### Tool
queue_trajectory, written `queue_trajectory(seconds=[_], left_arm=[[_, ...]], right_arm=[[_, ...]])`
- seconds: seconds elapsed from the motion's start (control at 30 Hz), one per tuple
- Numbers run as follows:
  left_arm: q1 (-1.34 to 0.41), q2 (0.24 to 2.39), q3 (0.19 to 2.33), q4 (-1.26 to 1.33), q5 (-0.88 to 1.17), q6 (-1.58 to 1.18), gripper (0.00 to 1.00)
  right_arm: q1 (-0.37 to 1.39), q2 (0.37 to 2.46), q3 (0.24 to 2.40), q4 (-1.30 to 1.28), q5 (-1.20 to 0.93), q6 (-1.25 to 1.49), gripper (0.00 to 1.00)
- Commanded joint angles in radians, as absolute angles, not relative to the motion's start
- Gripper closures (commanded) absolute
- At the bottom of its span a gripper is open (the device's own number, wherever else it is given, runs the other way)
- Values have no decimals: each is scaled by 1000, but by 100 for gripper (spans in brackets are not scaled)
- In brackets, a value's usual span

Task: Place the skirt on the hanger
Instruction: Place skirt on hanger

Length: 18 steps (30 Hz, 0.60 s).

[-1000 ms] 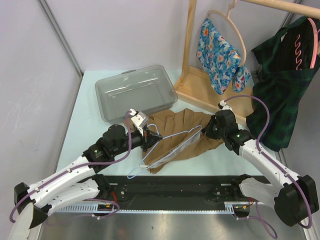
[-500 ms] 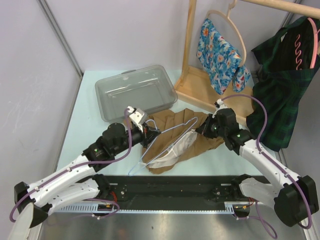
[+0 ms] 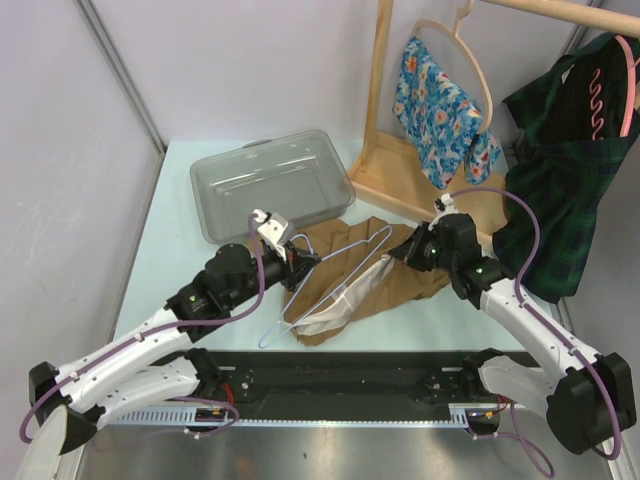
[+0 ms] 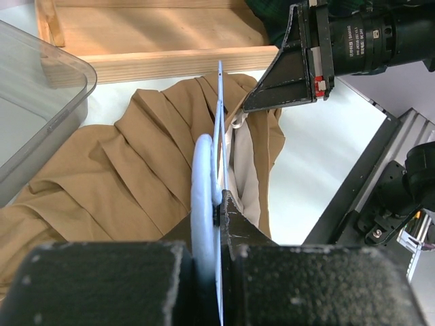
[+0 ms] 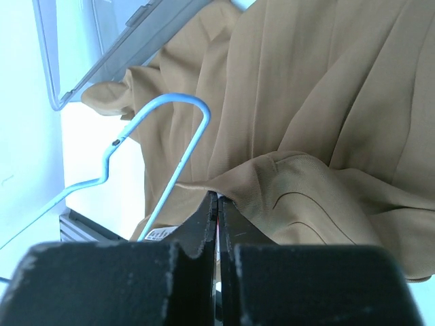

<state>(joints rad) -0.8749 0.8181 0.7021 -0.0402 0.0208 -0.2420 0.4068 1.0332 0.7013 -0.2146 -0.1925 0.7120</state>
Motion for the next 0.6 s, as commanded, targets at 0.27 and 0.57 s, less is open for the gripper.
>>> queue_trajectory(seconds=[0.27, 0.57], left_arm=[[-881, 776, 723, -55, 221, -192, 100], [-881, 775, 716, -117, 206, -152, 100]], right_arm=[[361, 980, 726, -193, -83, 819, 100], [341, 989, 726, -176, -92, 851, 100]])
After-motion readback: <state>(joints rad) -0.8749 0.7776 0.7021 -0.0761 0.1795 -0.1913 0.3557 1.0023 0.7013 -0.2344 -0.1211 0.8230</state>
